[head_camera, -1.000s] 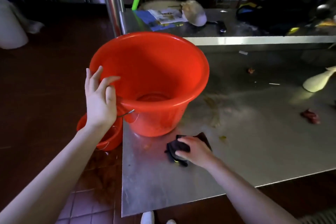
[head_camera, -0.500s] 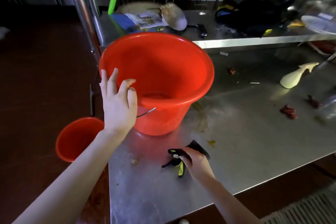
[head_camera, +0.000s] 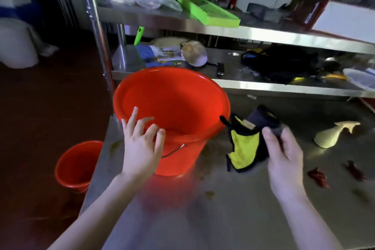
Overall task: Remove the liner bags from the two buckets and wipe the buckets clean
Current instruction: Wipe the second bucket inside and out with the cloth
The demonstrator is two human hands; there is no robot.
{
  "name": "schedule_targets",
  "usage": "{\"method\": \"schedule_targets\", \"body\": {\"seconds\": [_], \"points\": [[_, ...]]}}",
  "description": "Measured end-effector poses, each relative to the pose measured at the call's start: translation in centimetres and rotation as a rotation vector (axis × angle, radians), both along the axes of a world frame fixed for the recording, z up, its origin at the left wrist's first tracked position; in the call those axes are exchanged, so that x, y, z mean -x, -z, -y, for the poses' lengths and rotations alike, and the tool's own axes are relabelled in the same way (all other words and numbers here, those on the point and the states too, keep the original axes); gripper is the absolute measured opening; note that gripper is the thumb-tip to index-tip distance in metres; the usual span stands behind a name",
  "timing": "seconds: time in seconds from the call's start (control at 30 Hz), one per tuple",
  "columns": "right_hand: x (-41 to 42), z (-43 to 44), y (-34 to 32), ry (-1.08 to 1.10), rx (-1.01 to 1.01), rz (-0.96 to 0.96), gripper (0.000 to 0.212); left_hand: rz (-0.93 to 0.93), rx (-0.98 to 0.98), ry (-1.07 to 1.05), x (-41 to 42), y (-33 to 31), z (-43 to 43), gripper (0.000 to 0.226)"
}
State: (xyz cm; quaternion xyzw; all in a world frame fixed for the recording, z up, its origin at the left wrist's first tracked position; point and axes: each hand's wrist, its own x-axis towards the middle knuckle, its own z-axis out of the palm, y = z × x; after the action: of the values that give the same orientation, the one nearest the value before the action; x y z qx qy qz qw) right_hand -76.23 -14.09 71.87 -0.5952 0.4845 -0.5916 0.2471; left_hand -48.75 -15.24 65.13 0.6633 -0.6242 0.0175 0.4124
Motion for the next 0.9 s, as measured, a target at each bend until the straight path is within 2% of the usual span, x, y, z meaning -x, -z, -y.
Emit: {"method": "schedule_targets", "body": {"seconds": [0.1,0.17,0.2,0.27,0.3,0.33,0.47,0.57,0.67,0.8,0.9], "points": [[0.1,3.0,-3.3,-0.121,0.108,-0.011,0.011,-0.025,-0.017,-0.055,2.4,-0.1,-0.1,0.038],[-1.6,4.6,-3.7,-0.279,0.118,-0.095,0.012,-0.050,-0.036,-0.080,2.9,-0.2,0.1,0.037],[-2.5,5.4,-3.2,-0.381,0.106,-0.204,0.017,-0.054,-0.042,-0.086,2.9,-0.3,0.2,0.040],[-4.4,6.5,-1.0,-0.511,0.103,-0.654,0.030,-0.046,-0.054,-0.090,2.6,-0.3,0.4,0.047],[-4.9,7.0,0.6,-0.492,0.140,-0.876,0.034,-0.039,-0.062,-0.089,2.4,-0.3,0.5,0.049],[-5.0,7.3,1.8,-0.432,0.208,-0.993,0.037,-0.034,-0.069,-0.087,2.2,-0.3,0.7,0.049],[-4.9,7.9,4.2,-0.294,0.382,-0.876,0.037,-0.007,-0.070,-0.103,1.8,-0.2,1.2,0.046],[-3.7,9.0,4.8,-0.274,0.468,-0.892,0.035,-0.021,-0.071,-0.063,1.3,-0.4,1.5,0.049],[-0.4,11.7,3.6,-0.244,0.404,-0.922,0.035,-0.076,-0.093,-0.022,0.7,-0.7,1.9,0.055],[0.6,13.7,1.9,-0.193,0.220,-1.088,0.026,-0.105,-0.074,0.021,0.2,-1.3,2.6,0.055],[-2.5,10.5,2.9,-0.019,0.257,-1.028,0.036,-0.080,-0.068,-0.023,0.3,-1.3,3.5,0.050]]}}
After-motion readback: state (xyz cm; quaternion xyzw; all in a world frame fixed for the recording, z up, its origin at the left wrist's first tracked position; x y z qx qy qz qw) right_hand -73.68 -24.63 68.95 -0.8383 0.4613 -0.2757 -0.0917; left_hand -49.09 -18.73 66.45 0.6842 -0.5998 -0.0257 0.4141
